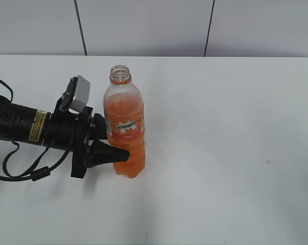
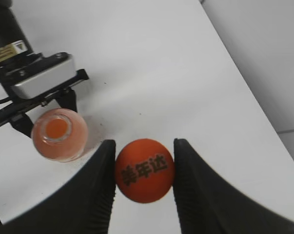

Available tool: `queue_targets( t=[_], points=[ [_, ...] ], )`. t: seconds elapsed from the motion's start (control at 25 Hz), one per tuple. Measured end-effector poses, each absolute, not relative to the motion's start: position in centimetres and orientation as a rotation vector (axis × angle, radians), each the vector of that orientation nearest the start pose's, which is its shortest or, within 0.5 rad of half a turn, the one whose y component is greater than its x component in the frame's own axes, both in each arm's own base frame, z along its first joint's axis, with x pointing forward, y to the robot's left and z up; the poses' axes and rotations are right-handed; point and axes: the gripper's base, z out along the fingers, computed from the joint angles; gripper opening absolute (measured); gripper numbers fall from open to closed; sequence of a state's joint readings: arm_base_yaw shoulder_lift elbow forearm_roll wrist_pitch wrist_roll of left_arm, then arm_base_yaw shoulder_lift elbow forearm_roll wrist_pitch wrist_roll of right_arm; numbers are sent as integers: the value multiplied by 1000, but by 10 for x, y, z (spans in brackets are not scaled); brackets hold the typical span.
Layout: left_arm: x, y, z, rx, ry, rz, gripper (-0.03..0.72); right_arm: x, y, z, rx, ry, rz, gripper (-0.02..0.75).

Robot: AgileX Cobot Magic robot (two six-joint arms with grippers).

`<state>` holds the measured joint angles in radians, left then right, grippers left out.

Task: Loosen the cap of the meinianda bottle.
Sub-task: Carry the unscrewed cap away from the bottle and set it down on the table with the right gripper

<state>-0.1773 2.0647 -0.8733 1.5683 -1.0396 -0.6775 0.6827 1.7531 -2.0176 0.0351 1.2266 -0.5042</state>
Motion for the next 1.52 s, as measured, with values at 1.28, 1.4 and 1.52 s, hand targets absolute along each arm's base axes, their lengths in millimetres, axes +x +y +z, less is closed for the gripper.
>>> queue_targets(
  t=[1.28, 1.4, 1.52],
  points=[
    [303, -134, 98, 1369, 1727, -978, 365, 276, 53, 194, -214, 2414, 114, 269],
    [303, -134, 98, 1369, 1727, -978, 365, 287, 54, 170, -209, 2445, 100, 269],
    [303, -134, 98, 1369, 1727, -978, 365, 293, 54, 150, -202, 2468, 91, 269]
  ],
)
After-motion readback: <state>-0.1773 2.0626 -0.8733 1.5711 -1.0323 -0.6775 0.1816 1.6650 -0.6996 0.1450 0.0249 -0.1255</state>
